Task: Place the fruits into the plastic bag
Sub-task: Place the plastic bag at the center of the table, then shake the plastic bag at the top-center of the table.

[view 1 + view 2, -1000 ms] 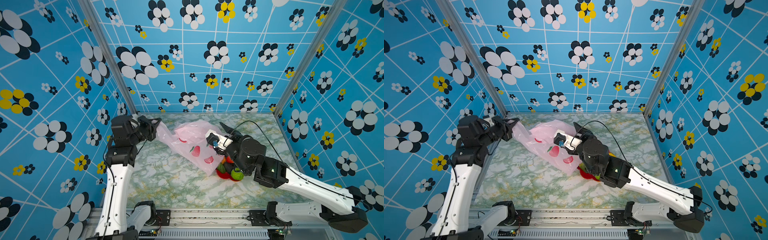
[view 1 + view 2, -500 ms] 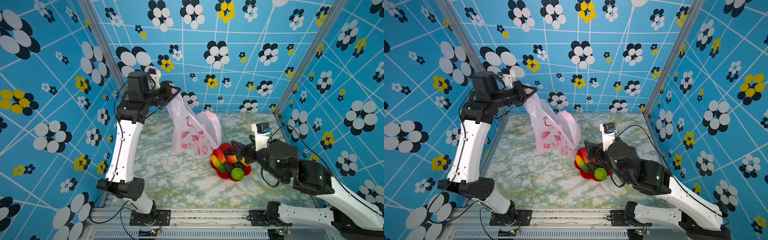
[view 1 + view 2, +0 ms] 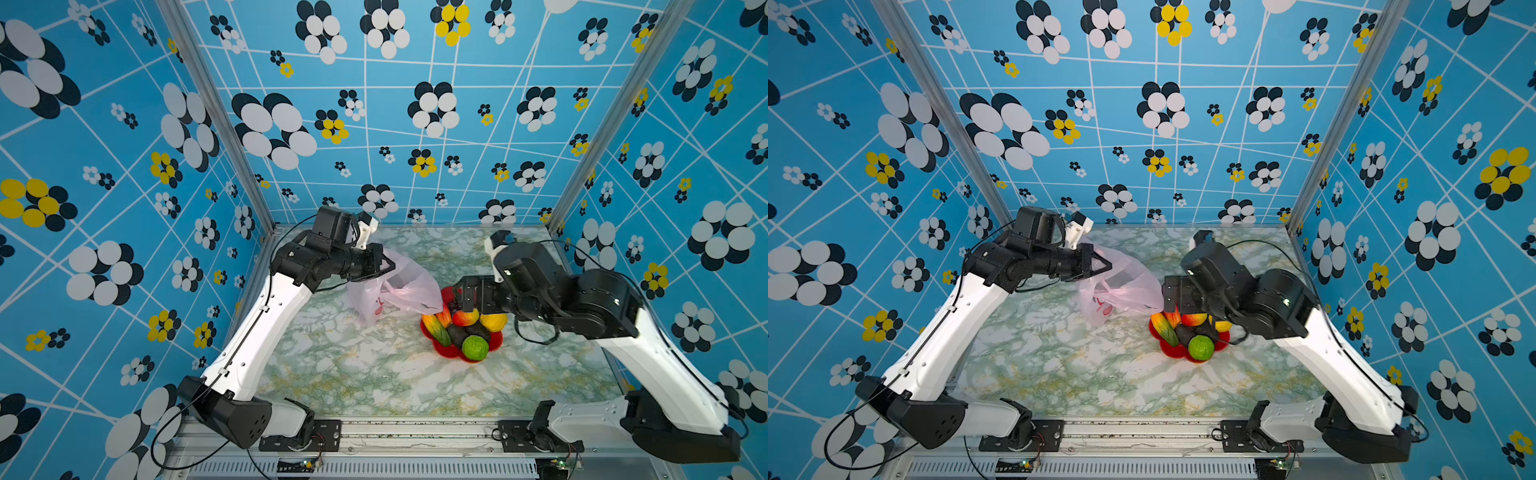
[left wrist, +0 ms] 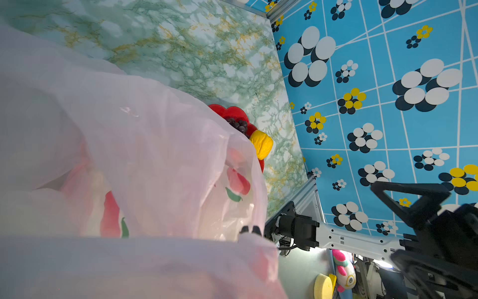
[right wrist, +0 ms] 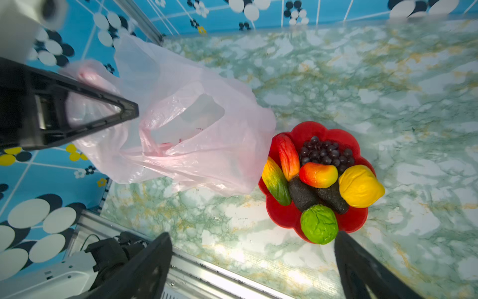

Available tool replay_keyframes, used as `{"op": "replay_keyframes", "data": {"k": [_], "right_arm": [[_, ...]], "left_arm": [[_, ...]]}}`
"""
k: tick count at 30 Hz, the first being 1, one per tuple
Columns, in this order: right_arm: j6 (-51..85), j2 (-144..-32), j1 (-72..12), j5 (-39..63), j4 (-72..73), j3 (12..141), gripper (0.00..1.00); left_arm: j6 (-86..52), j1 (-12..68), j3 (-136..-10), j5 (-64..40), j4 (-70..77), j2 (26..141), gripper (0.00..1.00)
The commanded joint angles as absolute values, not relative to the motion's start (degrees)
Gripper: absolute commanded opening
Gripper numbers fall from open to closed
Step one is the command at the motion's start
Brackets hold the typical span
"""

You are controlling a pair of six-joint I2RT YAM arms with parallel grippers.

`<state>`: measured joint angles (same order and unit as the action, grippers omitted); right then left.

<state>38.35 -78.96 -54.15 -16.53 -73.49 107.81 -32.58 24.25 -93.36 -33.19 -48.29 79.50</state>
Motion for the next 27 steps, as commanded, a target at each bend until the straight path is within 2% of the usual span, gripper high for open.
{"op": "replay_keyframes", "data": {"k": [1, 6, 10, 14, 19, 27], "right_arm": [[33.5, -85.4, -53.8, -10.7, -76.6, 115.9, 0.99], [25.0, -100.3, -53.9, -10.4, -84.8, 134.0, 0.99], [19.7, -110.3, -53.9, -14.0, -92.1, 149.3, 0.99], [16.9, -120.2, -53.9, -11.6, -100.1, 166.7, 0.98], [16.2, -121.0, -53.9, -7.4, -98.7, 163.2, 0.87], [17.7, -121.6, -53.9, -1.2, -94.4, 162.9, 0.76]], "left_arm": [[-33.2, 24.1, -93.9, -34.4, -44.4, 77.6, 0.01], [-31.7, 23.1, -95.9, -35.6, -46.6, 77.3, 0.00], [-30.7, 21.8, -96.0, -36.6, -48.0, 76.9, 0.00], [-30.8, 20.1, -95.8, -37.2, -48.1, 76.2, 0.00], [-30.4, 20.0, -95.8, -37.2, -48.2, 76.6, 0.00], [-30.2, 20.0, -96.7, -37.3, -48.0, 78.2, 0.00]]}}
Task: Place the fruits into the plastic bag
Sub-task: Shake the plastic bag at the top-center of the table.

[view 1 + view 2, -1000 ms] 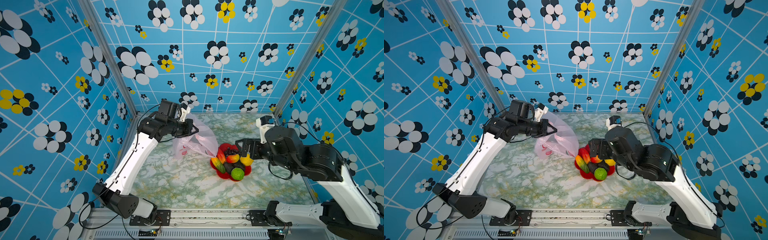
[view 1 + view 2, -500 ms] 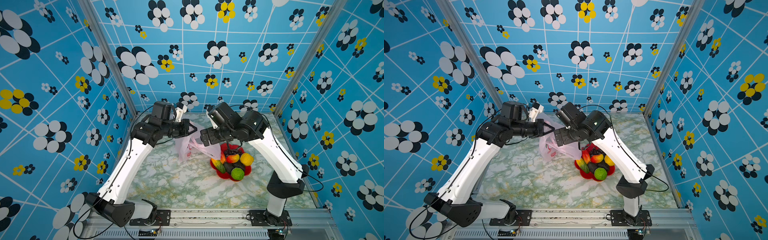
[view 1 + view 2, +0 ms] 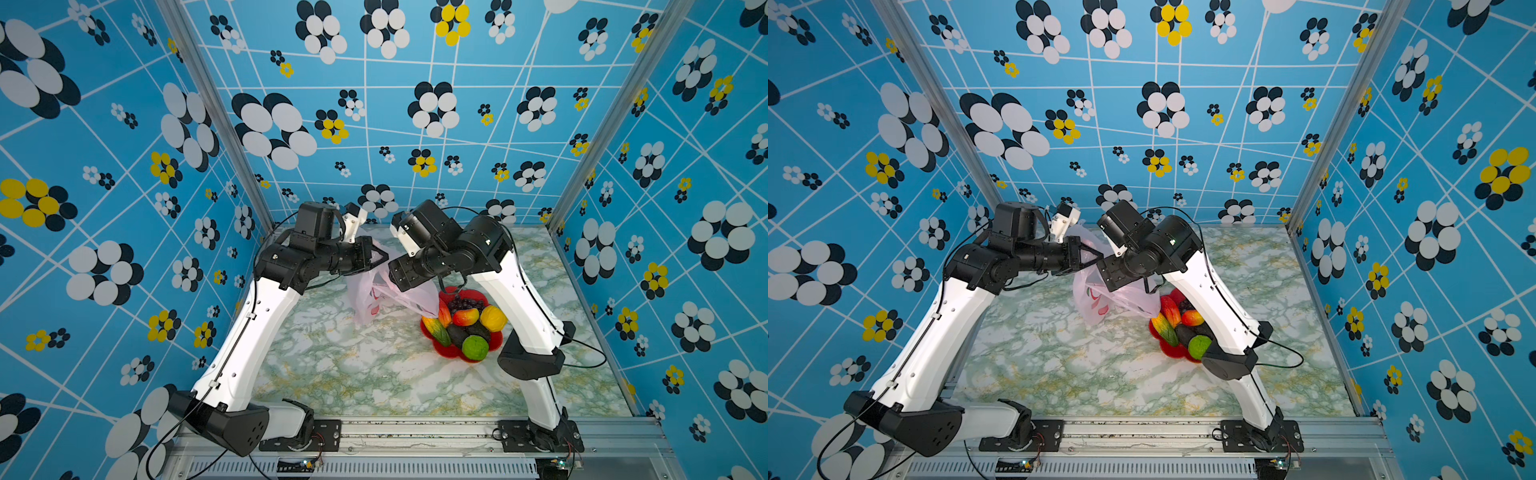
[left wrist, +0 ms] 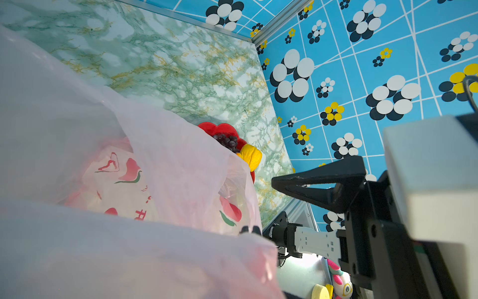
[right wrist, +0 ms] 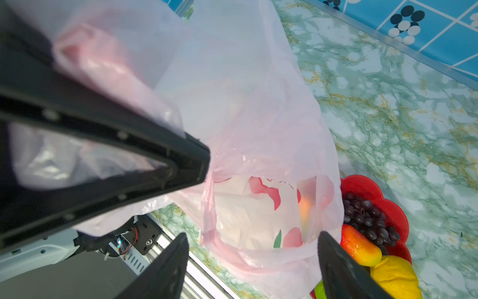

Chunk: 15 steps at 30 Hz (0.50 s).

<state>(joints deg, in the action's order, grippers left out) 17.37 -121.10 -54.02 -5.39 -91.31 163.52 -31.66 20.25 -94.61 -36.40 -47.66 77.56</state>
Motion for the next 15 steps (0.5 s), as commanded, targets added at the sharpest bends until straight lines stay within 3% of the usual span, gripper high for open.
{"op": "replay_keyframes", "data": {"k": [1, 10, 15], "right_arm": [[17.7, -122.0, -54.0, 0.3, -94.1, 162.8, 0.74], [16.4, -124.3, -54.0, 3.6, -92.0, 162.8, 0.68], [16.3, -127.1, -53.8, 3.3, -92.3, 162.8, 0.57]], "left_arm": [[-30.2, 20.0, -97.0, -37.3, -48.1, 78.4, 0.00], [-30.1, 19.9, -98.0, -37.3, -48.3, 79.3, 0.00], [-30.1, 19.8, -98.3, -37.2, -48.4, 79.3, 0.00]]}}
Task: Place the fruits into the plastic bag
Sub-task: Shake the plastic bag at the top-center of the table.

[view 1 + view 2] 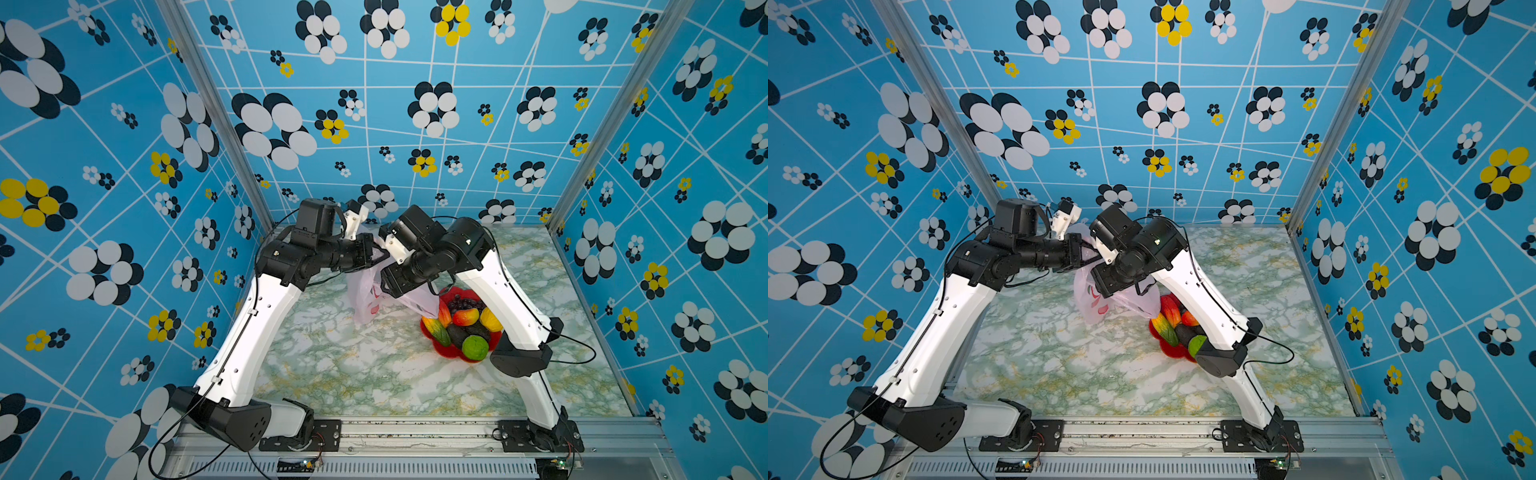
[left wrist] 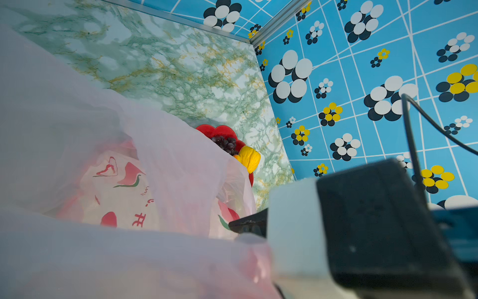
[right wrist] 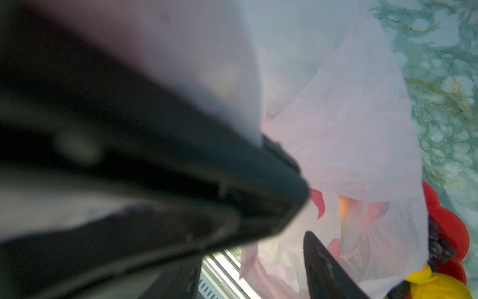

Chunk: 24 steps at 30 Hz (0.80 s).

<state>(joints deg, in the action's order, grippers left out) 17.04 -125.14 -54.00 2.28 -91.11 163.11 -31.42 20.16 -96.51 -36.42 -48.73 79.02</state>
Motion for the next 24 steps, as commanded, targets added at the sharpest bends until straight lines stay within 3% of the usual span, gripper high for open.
{"op": "replay_keyframes", "data": {"k": [1, 7, 10, 20, 24], "right_arm": [[16.3, -127.4, -53.7, 3.4, -92.1, 162.7, 0.50], [17.0, -126.8, -53.5, 3.0, -90.4, 162.0, 0.21], [17.4, -125.4, -53.3, 1.9, -89.9, 161.3, 0.01], [22.7, -114.4, -51.4, -9.8, -83.7, 159.3, 0.00], [26.2, -105.4, -50.1, -14.5, -75.8, 148.7, 0.00]], "left_arm": [[-30.1, 19.8, -98.2, -37.2, -48.5, 79.3, 0.00], [-30.0, 19.6, -97.8, -37.0, -48.7, 78.8, 0.00], [-30.0, 19.6, -97.5, -37.1, -48.8, 78.4, 0.00], [-29.5, 18.7, -95.5, -34.2, -52.4, 76.1, 0.00], [-30.2, 17.8, -93.8, -31.6, -55.6, 74.2, 0.00]]}}
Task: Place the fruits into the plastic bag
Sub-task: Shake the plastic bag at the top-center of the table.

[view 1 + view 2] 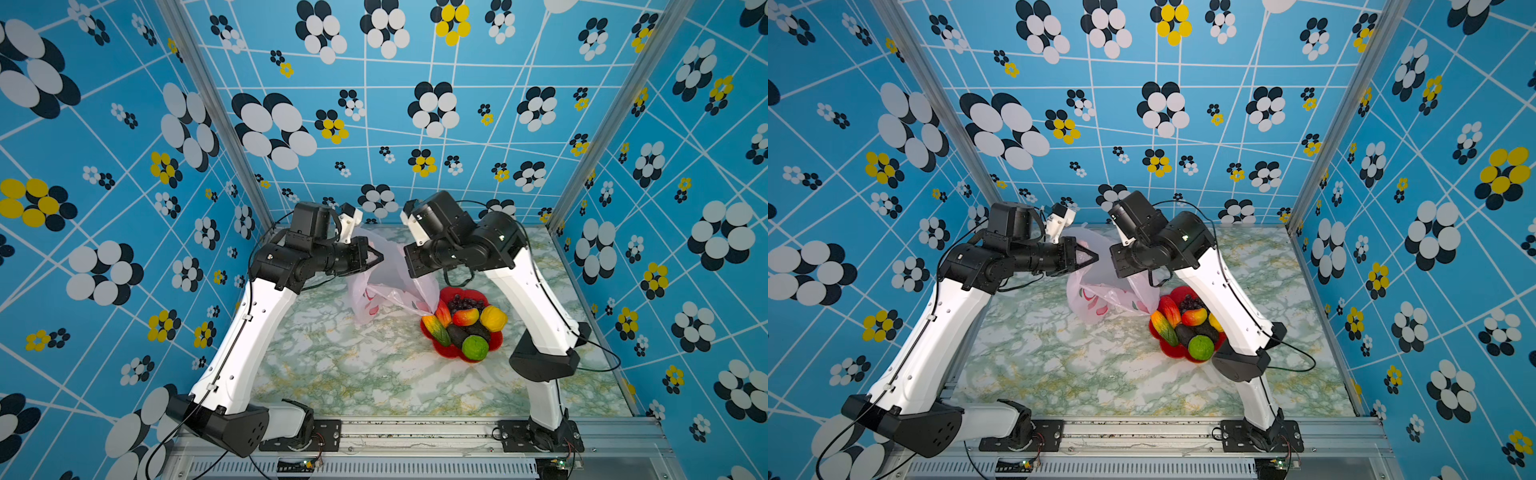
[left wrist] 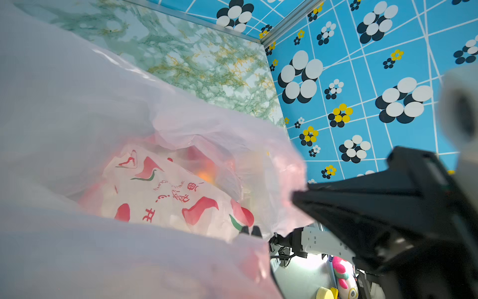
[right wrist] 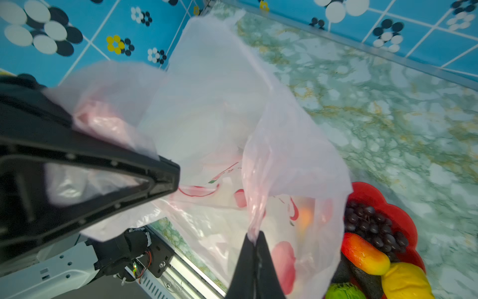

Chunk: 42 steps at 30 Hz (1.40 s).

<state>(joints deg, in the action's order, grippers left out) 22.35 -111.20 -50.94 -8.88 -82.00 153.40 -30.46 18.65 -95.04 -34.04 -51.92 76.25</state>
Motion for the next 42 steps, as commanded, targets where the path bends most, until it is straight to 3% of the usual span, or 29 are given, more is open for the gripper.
{"op": "replay_keyframes", "data": {"k": [1, 8, 11, 13, 15, 18, 20, 21, 25, 29, 31, 33, 36, 39, 42], "right_arm": [[27.7, -102.4, -49.3, -14.3, -72.3, 143.4, 0.00], [39.6, -83.5, -40.7, -8.5, -43.3, 103.4, 0.00], [40.7, -81.8, -36.9, -5.2, -29.4, 96.4, 0.00], [37.7, -86.2, -35.4, -3.1, -27.7, 103.5, 0.00], [32.1, -93.8, -35.0, -1.6, -32.3, 118.9, 0.00], [25.4, -108.5, -35.5, -0.3, -42.7, 156.7, 0.00], [22.3, -117.7, -36.8, -0.7, -43.5, 180.4, 0.00], [21.6, -117.2, -37.3, 0.1, -39.4, 180.2, 0.00], [11.6, -97.9, -43.9, -2.5, -19.0, 148.5, 0.00], [9.8, -91.0, -44.2, -8.4, -30.3, 134.1, 0.00], [13.7, -88.9, -42.8, -10.6, -36.9, 118.9, 0.00], [20.7, -87.9, -40.8, -8.5, -40.2, 103.6, 0.00], [29.0, -86.7, -39.5, -3.8, -38.5, 87.1, 0.00], [31.9, -84.0, -39.5, -3.6, -33.3, 83.7, 0.00], [30.3, -86.2, -39.2, -3.0, -34.4, 90.4, 0.00]], "left_arm": [[-30.2, 17.5, -93.5, -30.6, -57.2, 73.7, 0.00], [-32.8, 15.8, -86.7, -25.9, -63.8, 71.8, 0.00], [-35.2, 12.9, -86.6, -28.3, -62.4, 75.5, 0.00], [-36.2, 11.8, -93.2, -27.6, -61.4, 79.8, 0.00], [-36.1, 11.6, -106.1, -26.3, -62.5, 85.9, 0.00], [-35.9, 12.2, -134.3, -25.0, -63.7, 94.9, 0.00], [-37.3, 12.6, -143.4, -24.0, -56.6, 95.4, 0.00], [-38.1, 12.9, -142.2, -23.3, -51.2, 93.2, 0.00], [-30.0, 18.1, -132.0, -18.1, -35.5, 81.5, 0.02], [-22.5, 20.3, -107.7, -13.0, -31.2, 68.7, 0.02], [-21.5, 19.9, -90.8, -10.6, -32.0, 63.8, 0.02], [-24.2, 18.4, -79.1, -9.3, -38.8, 64.1, 0.00], [-30.8, 14.5, -65.0, -16.9, -42.9, 66.7, 0.00], [-32.7, 12.4, -60.5, -19.4, -41.0, 64.3, 0.00], [-32.3, 10.8, -65.2, -19.5, -42.2, 64.7, 0.00]]}}
